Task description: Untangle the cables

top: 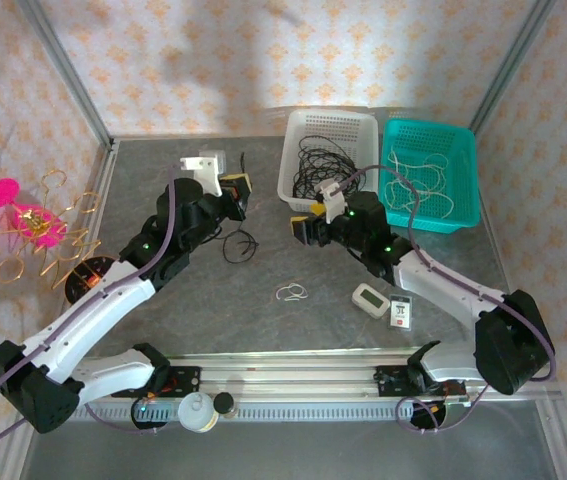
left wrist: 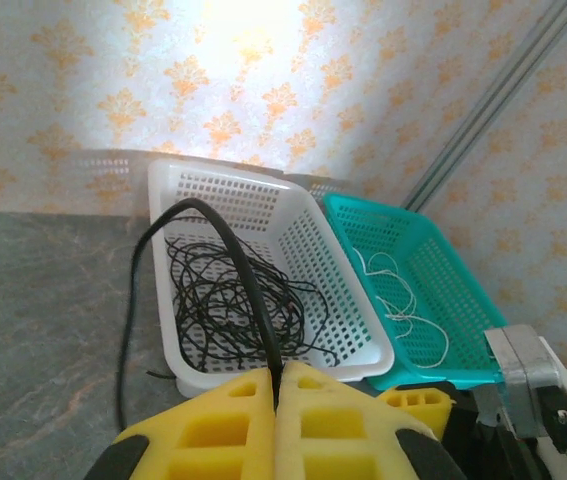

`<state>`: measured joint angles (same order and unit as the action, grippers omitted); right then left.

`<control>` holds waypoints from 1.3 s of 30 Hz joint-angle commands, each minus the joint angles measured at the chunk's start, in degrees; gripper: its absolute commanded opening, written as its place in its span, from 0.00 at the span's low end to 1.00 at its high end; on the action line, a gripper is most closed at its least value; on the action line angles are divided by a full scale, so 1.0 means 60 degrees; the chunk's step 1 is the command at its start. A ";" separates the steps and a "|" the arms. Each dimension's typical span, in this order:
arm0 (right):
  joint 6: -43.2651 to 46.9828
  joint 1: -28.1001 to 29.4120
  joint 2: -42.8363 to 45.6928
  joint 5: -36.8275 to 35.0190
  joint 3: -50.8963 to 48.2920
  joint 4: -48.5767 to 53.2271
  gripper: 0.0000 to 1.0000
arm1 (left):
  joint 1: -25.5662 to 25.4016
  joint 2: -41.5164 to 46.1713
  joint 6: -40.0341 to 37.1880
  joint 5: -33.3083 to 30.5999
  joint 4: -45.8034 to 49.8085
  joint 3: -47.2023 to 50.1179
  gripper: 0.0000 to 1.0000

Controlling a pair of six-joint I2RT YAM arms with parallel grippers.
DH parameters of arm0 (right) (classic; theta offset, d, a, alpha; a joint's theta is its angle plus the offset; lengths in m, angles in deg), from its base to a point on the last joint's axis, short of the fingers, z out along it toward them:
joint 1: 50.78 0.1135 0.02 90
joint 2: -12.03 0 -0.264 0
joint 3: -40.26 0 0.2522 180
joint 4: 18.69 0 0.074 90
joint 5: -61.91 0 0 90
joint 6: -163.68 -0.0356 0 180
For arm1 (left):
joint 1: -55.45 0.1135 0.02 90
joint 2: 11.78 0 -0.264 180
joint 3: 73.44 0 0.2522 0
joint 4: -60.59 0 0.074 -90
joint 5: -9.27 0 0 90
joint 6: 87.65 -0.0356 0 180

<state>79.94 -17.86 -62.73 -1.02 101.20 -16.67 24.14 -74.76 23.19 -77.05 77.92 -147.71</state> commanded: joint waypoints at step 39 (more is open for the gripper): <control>0.5485 -0.0970 -0.4740 0.8185 0.5769 0.2647 0.62 | 0.0663 -0.1254 -0.0806 0.2570 -0.0665 -0.0089 0.00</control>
<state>109.58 -24.28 -90.16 42.48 133.42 -5.02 27.51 -82.32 17.46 -61.44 76.43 -145.72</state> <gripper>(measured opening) 0.627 0.045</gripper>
